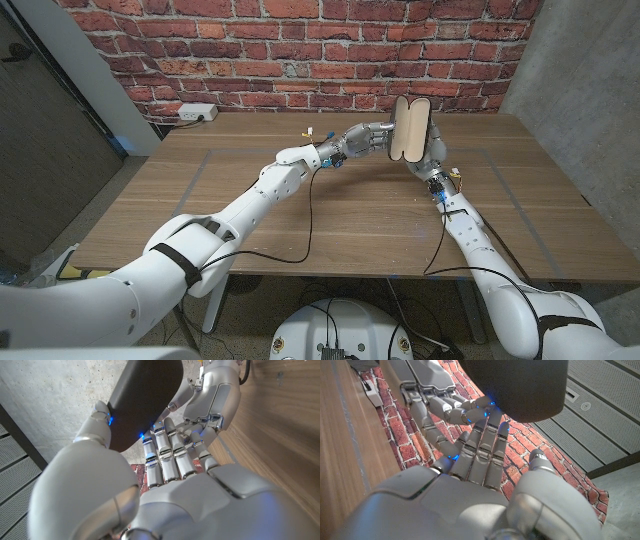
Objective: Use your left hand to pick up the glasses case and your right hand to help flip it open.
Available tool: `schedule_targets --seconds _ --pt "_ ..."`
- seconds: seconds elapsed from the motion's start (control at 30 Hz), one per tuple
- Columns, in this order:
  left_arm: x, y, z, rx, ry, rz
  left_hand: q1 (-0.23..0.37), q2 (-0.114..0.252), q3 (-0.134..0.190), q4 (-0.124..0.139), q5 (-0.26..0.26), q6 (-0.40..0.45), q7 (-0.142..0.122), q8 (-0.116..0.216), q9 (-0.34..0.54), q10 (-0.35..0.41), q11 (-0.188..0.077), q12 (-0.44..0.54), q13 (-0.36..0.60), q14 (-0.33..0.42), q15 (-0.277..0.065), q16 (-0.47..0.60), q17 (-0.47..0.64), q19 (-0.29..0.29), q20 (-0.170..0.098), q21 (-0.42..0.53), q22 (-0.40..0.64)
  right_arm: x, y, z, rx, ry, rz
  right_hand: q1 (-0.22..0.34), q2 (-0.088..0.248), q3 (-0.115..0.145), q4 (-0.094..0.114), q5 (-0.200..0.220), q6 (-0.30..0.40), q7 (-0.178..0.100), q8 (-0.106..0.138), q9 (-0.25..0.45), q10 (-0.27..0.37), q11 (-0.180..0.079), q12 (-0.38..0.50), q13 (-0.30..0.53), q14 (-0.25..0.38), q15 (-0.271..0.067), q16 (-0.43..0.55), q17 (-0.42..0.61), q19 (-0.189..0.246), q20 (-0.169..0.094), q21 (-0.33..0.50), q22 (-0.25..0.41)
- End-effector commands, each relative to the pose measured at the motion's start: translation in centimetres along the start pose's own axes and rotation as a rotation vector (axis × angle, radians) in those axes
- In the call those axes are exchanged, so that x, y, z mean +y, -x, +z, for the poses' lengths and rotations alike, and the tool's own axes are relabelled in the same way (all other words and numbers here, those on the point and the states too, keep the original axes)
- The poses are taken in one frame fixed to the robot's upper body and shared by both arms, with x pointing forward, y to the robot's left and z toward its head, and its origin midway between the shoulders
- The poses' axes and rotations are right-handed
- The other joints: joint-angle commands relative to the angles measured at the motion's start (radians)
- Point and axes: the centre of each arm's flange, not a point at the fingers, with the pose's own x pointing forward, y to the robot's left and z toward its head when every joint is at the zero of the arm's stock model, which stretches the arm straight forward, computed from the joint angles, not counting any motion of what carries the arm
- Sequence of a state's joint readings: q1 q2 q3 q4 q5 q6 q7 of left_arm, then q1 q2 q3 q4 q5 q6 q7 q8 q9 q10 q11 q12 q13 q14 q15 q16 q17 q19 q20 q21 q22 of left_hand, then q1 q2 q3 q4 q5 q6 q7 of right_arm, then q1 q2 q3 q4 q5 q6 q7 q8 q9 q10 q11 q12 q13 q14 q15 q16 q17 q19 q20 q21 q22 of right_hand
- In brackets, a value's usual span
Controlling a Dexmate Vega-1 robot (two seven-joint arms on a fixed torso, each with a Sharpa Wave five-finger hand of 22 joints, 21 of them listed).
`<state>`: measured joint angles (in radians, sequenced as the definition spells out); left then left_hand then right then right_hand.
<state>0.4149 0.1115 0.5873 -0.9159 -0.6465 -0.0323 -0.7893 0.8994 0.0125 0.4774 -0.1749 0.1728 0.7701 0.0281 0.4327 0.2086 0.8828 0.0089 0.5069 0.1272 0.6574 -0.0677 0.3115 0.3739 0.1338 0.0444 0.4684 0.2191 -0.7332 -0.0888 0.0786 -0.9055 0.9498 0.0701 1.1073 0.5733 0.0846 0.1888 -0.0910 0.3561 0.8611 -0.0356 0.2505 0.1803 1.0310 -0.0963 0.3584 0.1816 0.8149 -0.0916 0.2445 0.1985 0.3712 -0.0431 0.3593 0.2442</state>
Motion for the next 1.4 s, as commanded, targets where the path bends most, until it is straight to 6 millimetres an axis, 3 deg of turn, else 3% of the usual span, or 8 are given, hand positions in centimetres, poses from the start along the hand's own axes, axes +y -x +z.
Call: schedule_targets --seconds 0.03,0.1,0.27,0.43,0.57,0.83,1.2,1.4 --pt "-0.1 0.3 0.0 -0.003 -0.001 0.006 0.156 0.157 0.039 0.040 0.006 0.319 0.010 0.005 0.032 0.109 -0.101 0.005 0.237 0.002 -0.160 0.002 0.006 -0.005 -0.002 0.003 -0.001 0.7 0.5 -1.3 -0.035 -0.085 0.071 -0.004 -0.010 -0.007 0.002 -0.006 0.005 0.005 -0.004 0.003 -0.003 0.007 -0.008 0.003 0.004 -0.119 0.001 0.004 0.002 0.002 0.004 0.005" --pt "-0.2 0.3 0.0 -0.004 0.001 0.010 0.156 0.157 0.039 0.040 0.006 0.321 0.008 0.005 0.032 0.109 -0.100 0.005 0.237 0.002 -0.161 0.001 0.006 -0.006 -0.002 0.004 -0.001 0.7 0.6 -1.4 -0.031 -0.079 0.068 -0.013 -0.020 -0.019 0.006 -0.011 -0.003 0.004 -0.013 0.003 -0.013 0.007 -0.016 0.003 -0.006 -0.118 -0.006 0.005 0.003 0.007 0.005 0.005" --pt "-0.4 0.5 0.0 -0.007 -0.002 0.011 0.156 0.156 0.038 0.040 0.006 0.322 0.009 0.004 0.031 0.112 -0.098 0.005 0.235 0.002 -0.160 0.001 0.007 -0.007 -0.001 0.005 -0.001 0.7 0.8 -1.2 -0.027 -0.045 0.054 -0.105 -0.066 -0.096 0.051 -0.033 -0.116 0.013 -0.066 0.007 -0.119 0.027 -0.081 0.008 -0.100 -0.053 -0.048 0.011 -0.021 0.044 0.002 0.002" --pt "-0.5 0.8 0.2 -0.014 -0.007 0.020 0.157 0.156 0.038 0.040 0.006 0.322 0.009 0.003 0.032 0.111 -0.100 0.005 0.235 0.002 -0.161 -0.001 0.008 -0.007 -0.002 0.006 -0.001 0.9 0.8 -0.6 -0.020 0.006 0.043 -0.099 -0.055 -0.101 0.052 -0.040 -0.209 0.003 -0.078 0.009 -0.213 0.033 -0.123 0.011 -0.150 -0.038 -0.058 0.008 -0.044 0.052 -0.004 -0.002" --pt "-0.5 1.2 0.3 -0.017 -0.012 0.030 0.157 0.156 0.038 0.041 0.006 0.323 0.010 0.002 0.031 0.115 -0.102 0.006 0.234 0.002 -0.160 -0.001 0.009 -0.008 -0.002 0.007 -0.001 1.0 0.9 0.1 -0.016 0.056 0.032 -0.112 -0.053 -0.117 0.059 -0.058 -0.311 0.004 -0.077 0.010 -0.329 0.050 -0.162 0.014 -0.241 -0.002 -0.069 0.006 -0.079 0.065 -0.015 -0.005" --pt "-0.8 1.9 0.5 -0.032 -0.019 0.034 0.158 0.156 0.037 0.041 0.006 0.324 0.010 0.001 0.033 0.111 -0.099 0.005 0.236 0.002 -0.160 -0.003 0.011 -0.009 -0.001 0.009 -0.001 1.1 1.2 0.6 -0.008 0.108 -0.008 -0.145 -0.066 -0.157 0.070 -0.095 -0.502 0.019 -0.076 0.010 -0.570 0.103 -0.180 0.014 -0.506 0.073 -0.076 -0.004 -0.178 0.096 -0.058 -0.015" --pt "-1.3 2.9 0.8 -0.050 -0.025 0.042 0.159 0.155 0.036 0.040 0.006 0.326 0.010 -0.002 0.034 0.113 -0.100 0.006 0.236 0.002 -0.160 -0.005 0.013 -0.009 -0.001 0.012 -0.001 1.1 1.9 1.4 -0.037 0.148 -0.052 -0.157 -0.070 -0.175 0.073 -0.107 -0.596 -0.005 -0.072 0.010 -0.700 0.135 -0.178 0.012 -0.645 0.114 -0.078 -0.009 -0.243 0.118 -0.091 -0.022" --pt "-1.4 3.5 0.8 -0.059 -0.021 0.046 0.160 0.156 0.036 0.040 0.006 0.326 0.009 -0.004 0.033 0.114 -0.098 0.006 0.235 0.003 -0.162 -0.007 0.014 -0.011 -0.002 0.013 -0.001 1.1 2.3 1.9 -0.052 0.172 -0.076 -0.161 -0.073 -0.182 0.073 -0.110 -0.608 -0.009 -0.068 0.010 -0.732 0.137 -0.175 0.012 -0.697 0.106 -0.081 -0.011 -0.263 0.121 -0.101 -0.025"
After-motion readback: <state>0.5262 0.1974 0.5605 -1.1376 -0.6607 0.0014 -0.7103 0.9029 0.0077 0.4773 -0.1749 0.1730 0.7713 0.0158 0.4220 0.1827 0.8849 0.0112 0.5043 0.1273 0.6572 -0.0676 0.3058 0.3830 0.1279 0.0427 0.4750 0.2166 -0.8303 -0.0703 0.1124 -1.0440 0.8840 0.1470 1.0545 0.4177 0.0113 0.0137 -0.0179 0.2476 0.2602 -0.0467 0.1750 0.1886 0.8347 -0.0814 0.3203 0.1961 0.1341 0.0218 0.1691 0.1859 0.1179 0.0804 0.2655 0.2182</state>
